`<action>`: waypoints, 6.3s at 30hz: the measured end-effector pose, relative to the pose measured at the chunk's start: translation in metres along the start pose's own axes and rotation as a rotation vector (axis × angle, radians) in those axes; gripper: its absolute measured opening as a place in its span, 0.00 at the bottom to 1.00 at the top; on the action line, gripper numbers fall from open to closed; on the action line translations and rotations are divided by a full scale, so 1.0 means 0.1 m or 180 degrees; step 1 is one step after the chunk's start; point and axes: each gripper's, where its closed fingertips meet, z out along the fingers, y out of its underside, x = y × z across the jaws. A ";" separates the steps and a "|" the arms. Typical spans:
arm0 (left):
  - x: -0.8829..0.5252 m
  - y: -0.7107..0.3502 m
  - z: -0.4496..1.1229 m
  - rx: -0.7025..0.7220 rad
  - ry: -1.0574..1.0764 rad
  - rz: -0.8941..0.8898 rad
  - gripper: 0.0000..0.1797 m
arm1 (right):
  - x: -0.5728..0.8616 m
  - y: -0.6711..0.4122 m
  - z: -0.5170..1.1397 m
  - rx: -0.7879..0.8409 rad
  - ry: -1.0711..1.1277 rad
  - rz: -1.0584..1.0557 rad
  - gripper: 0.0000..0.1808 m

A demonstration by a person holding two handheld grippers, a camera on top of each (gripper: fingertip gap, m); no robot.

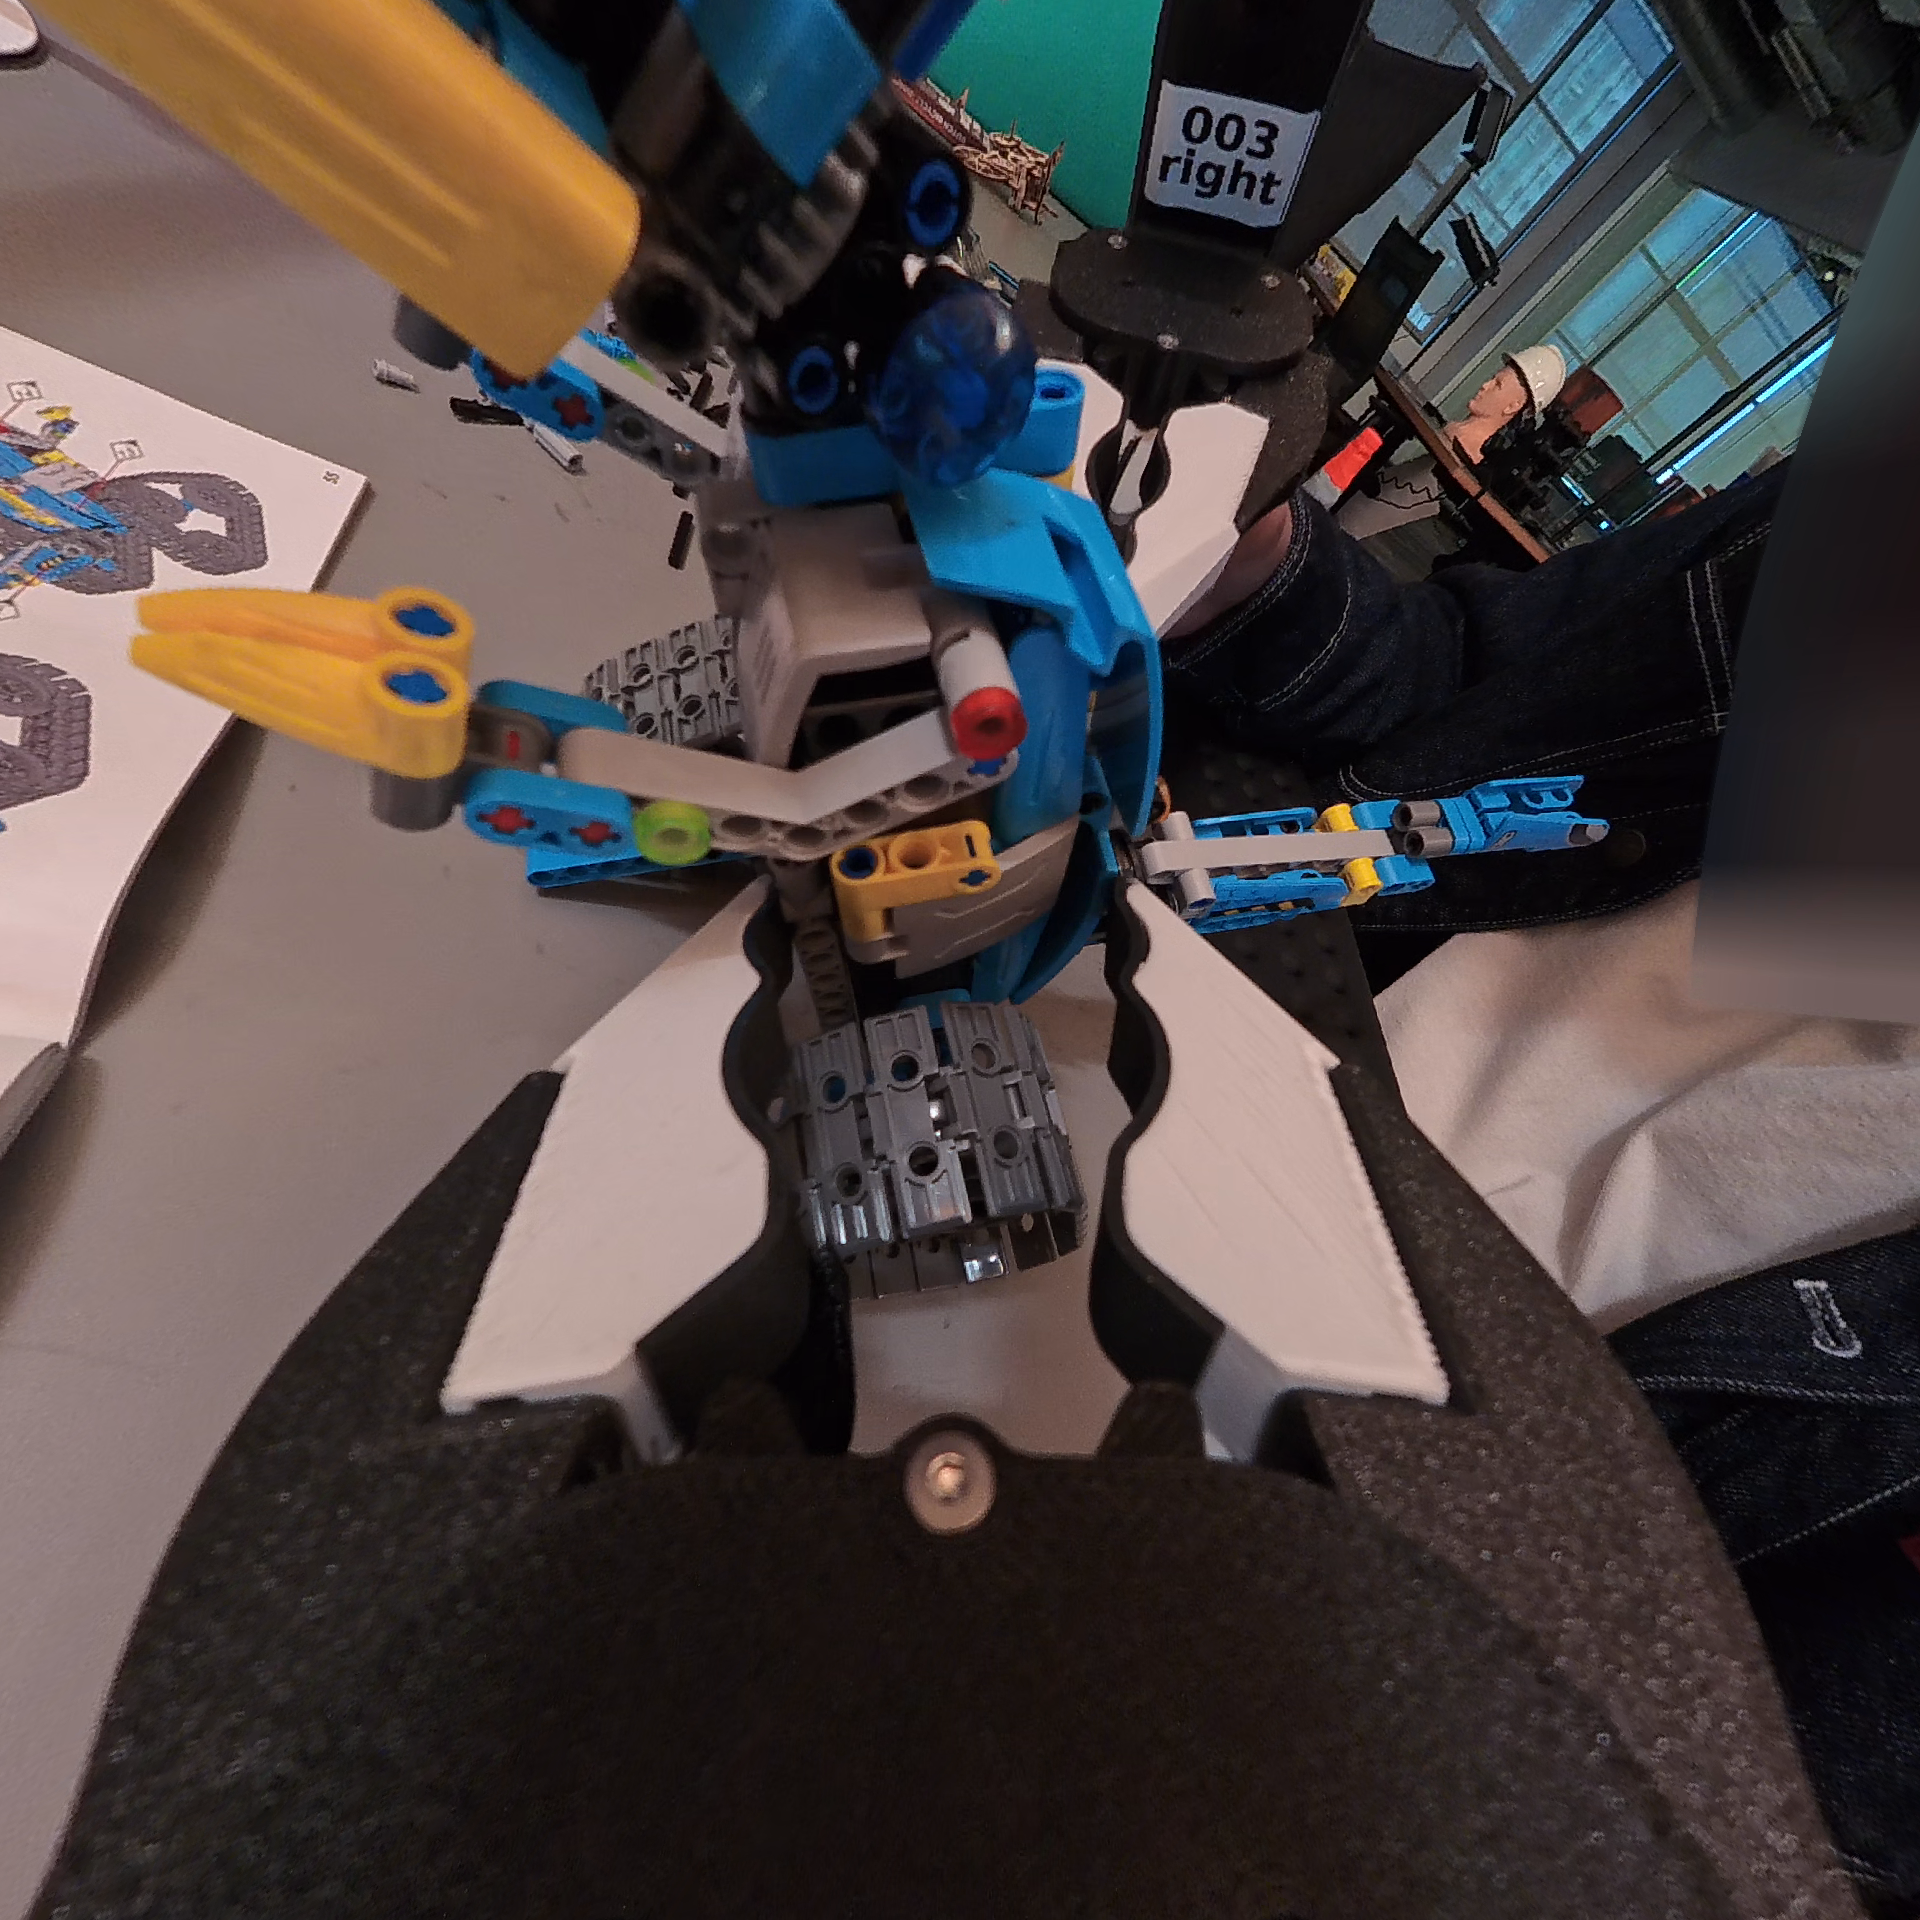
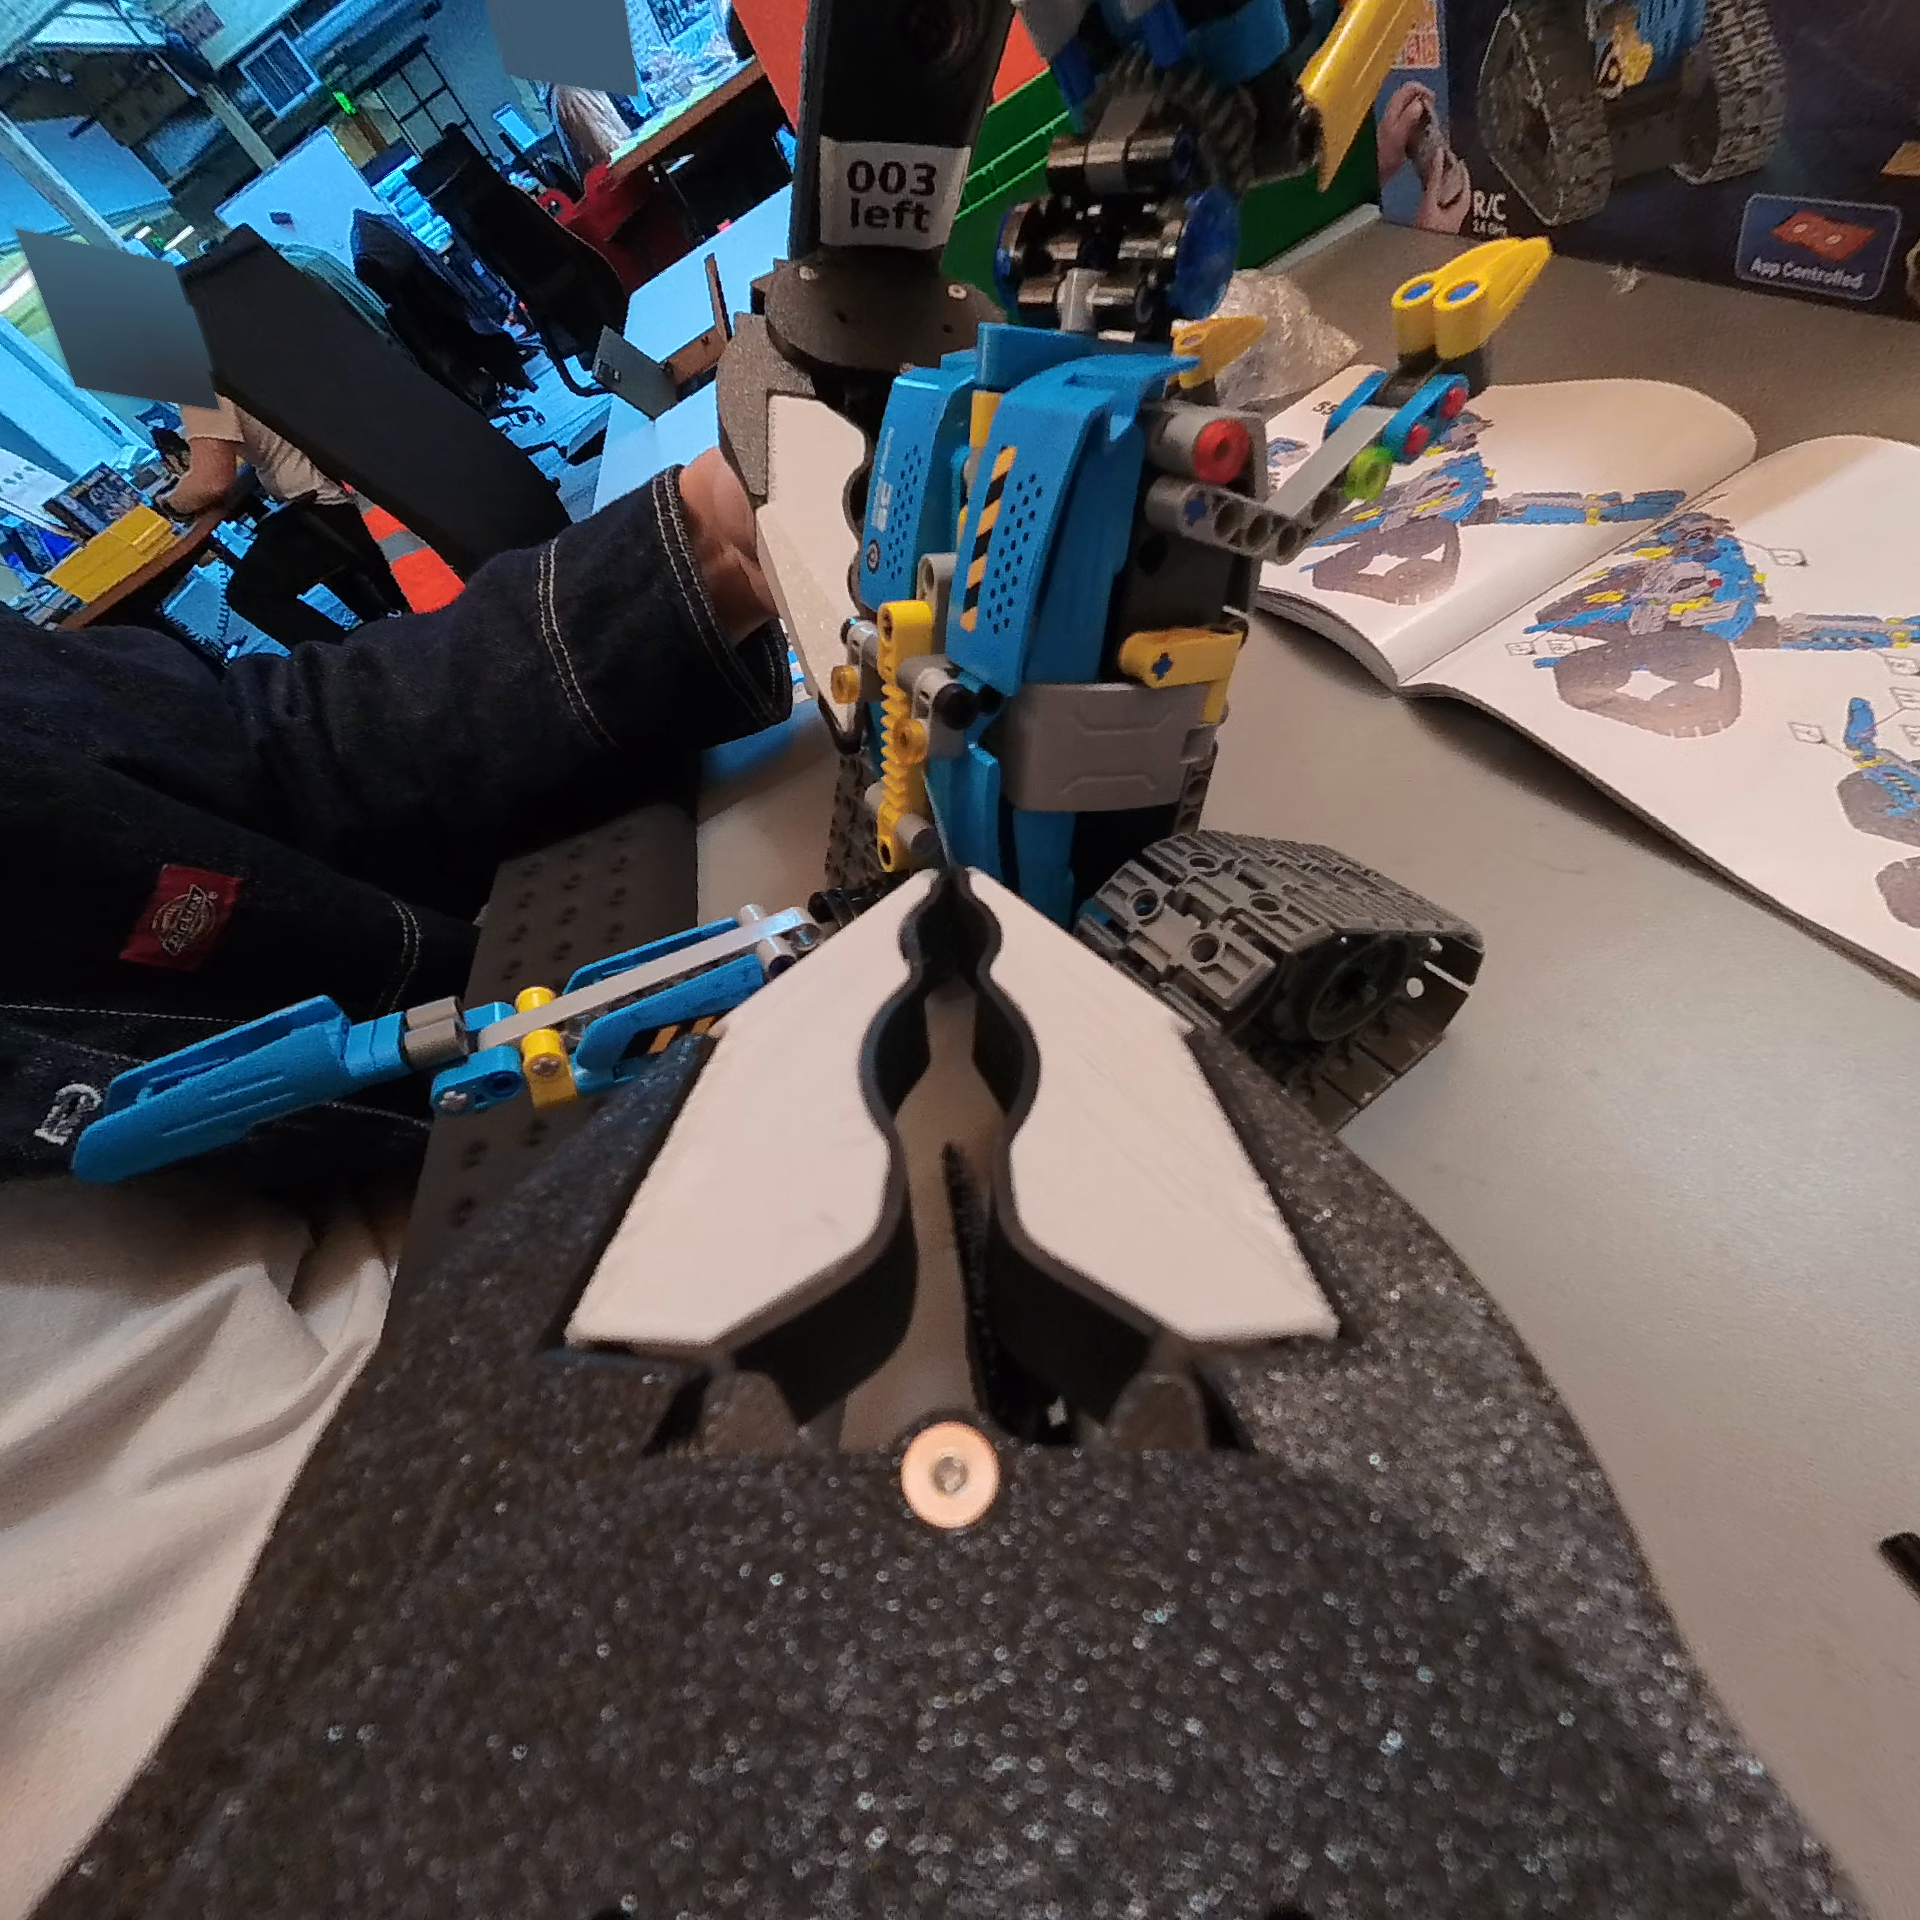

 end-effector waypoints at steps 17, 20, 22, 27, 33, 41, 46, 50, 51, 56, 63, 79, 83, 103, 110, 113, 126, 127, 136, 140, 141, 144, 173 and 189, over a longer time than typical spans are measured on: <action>0.01 0.00 -0.01 0.0015 0.0030 0.0049 0.33 | -0.13 -0.04 -0.07 0.0046 -0.0143 -0.0066 0.00; 0.01 0.00 -0.01 0.0023 0.0026 0.0022 0.33 | -0.10 -0.01 -0.06 0.0009 -0.0136 -0.0033 0.00; 0.00 -0.01 -0.03 0.0035 -0.0035 0.0013 0.33 | -0.12 -0.01 -0.07 -0.0026 -0.0120 -0.0091 0.00; -0.04 -0.19 -0.47 0.0169 -0.0847 0.0285 0.41 | -0.11 0.00 -0.09 -0.0093 -0.0051 -0.0135 0.00; 0.31 -0.42 -0.42 0.0154 -0.1348 0.1188 0.14 | -0.05 0.07 -0.03 -0.0232 -0.0001 -0.0013 0.00; 0.36 -0.36 -0.25 0.0057 -0.1334 0.1350 0.14 | -0.04 0.08 -0.04 -0.0278 0.0037 -0.0018 0.00; 0.35 -0.37 -0.25 0.0126 -0.1277 0.1262 0.14 | -0.01 0.08 -0.05 -0.0297 0.0100 -0.0058 0.00; 0.36 -0.37 -0.25 0.0168 -0.1224 0.1222 0.14 | -0.01 0.08 -0.05 -0.0275 0.0085 -0.0035 0.00; 0.36 -0.36 -0.25 0.0160 -0.1216 0.1229 0.14 | -0.02 0.08 -0.04 -0.0273 0.0065 -0.0028 0.00; 0.44 -0.36 -0.30 0.0259 -0.1011 0.1184 0.14 | -0.03 0.08 -0.03 -0.0272 0.0047 -0.0015 0.00; 0.48 -0.23 -0.24 0.0104 -0.0822 0.1114 0.14 | 0.01 0.05 -0.02 -0.0227 0.0104 -0.0023 0.00; 0.25 -0.14 -0.07 -0.0035 -0.1119 0.1068 0.06 | -0.05 0.07 -0.01 -0.0332 0.0299 -0.0843 0.00; 0.22 -0.13 -0.01 0.0008 -0.1203 0.1141 0.03 | -0.04 0.09 -0.01 -0.0356 0.0391 -0.0965 0.00; 0.05 -0.16 0.15 0.0167 -0.1052 0.0731 0.43 | -0.12 0.15 -0.25 -0.0290 0.0552 -0.1409 0.00; 0.02 -0.06 0.31 0.0118 -0.0895 0.0647 0.32 | -0.21 0.22 -0.20 -0.0219 0.0895 -0.1703 0.00; -0.07 -0.09 0.25 0.0186 -0.1093 0.0655 0.32 | -0.48 0.23 -0.16 -0.0038 0.0882 -0.1951 0.00; -0.06 0.14 -0.35 0.0085 -0.1247 0.0534 0.32 | 0.45 -1.13 -0.97 0.1686 0.0195 0.0534 0.00; -0.07 0.15 -0.41 0.0096 -0.1316 0.0516 0.32 | 0.66 -1.13 -0.93 0.1665 0.0351 0.0589 0.00; -0.16 0.17 -0.58 0.0251 -0.1360 0.0479 0.32 | 1.46 -0.30 -0.74 0.1297 0.1858 0.0843 0.00; -0.18 0.17 -0.59 0.0349 -0.1251 0.0370 0.32 | 1.57 -0.15 -0.70 0.1166 0.1762 0.1132 0.00; -0.19 0.18 -0.59 0.0367 -0.1227 0.0339 0.33 | 1.60 -0.12 -0.68 0.1190 0.1723 0.1176 0.00; -0.20 0.18 -0.58 0.0380 -0.1182 0.0293 0.34 | 1.60 -0.12 -0.62 0.1287 0.1523 0.1267 0.00; -0.20 0.20 -0.58 0.0352 -0.1218 0.0349 0.34 | 1.51 -0.15 -0.55 0.1356 0.1173 0.1450 0.00; -0.42 0.22 -0.97 0.0419 -0.1862 0.0492 0.40 | -0.16 -0.57 0.15 0.1279 -0.1098 0.0658 0.00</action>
